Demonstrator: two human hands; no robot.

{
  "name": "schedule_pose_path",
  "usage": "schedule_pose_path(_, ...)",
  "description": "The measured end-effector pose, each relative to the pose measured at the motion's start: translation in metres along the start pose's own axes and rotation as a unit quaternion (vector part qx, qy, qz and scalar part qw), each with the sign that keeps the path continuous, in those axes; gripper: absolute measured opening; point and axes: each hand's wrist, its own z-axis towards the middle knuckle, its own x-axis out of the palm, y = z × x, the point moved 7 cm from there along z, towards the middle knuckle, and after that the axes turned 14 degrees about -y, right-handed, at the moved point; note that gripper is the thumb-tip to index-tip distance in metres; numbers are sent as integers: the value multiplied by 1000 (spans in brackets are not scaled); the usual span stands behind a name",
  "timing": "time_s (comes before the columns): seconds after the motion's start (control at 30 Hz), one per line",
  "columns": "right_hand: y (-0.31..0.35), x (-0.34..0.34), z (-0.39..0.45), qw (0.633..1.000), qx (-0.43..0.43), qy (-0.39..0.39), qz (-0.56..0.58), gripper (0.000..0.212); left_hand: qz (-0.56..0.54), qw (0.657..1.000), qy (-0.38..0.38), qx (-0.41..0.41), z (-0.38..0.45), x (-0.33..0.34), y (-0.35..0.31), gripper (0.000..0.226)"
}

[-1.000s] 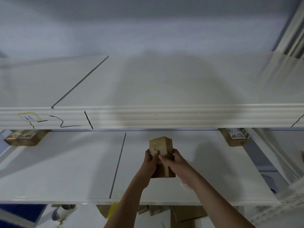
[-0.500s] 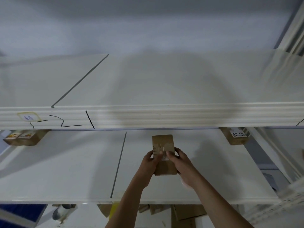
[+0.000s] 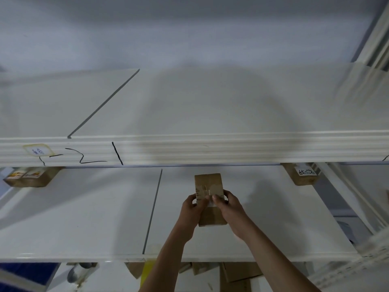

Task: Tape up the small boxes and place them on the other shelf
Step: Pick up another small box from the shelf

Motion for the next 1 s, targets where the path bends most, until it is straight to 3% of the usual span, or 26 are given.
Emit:
schedule_pose_path(0.1,0,1,0,1000,-2,-2,-11,33,6,1000,-3,3,1,-1,-1,55)
schedule_pose_path(0.23,-1,3,-1,999,24,21,31,23,2,1000,10,-15,-1,-3,-2,89)
schedule_pose_path(0.37,-6,1,4,999,28,24,-12,27,-19,999,30,-35,-5,0,-5,52)
schedule_pose_path(0.5,-12,-5,11,998,23,-21,-48,29,-55,994,60,-76,-9,1,-2,47)
schedule_pose_path(0.63,-16,-12,13,995,70,-66,-16,44,-54,994,66,-63,-10,-1,-2,40)
schedule_pose_path(0.8,-5,6,1,997,41,56,-42,60,-9,997,56,-46,-9,-2,0,48)
schedule_pose_path(0.93,-10,14,0,992,33,90,-85,88,-9,998,35,-47,-7,-2,4,50)
schedule_pose_path(1.0,-9,17,-4,991,40,106,-71,91,-22,998,37,-46,-7,-4,-1,46)
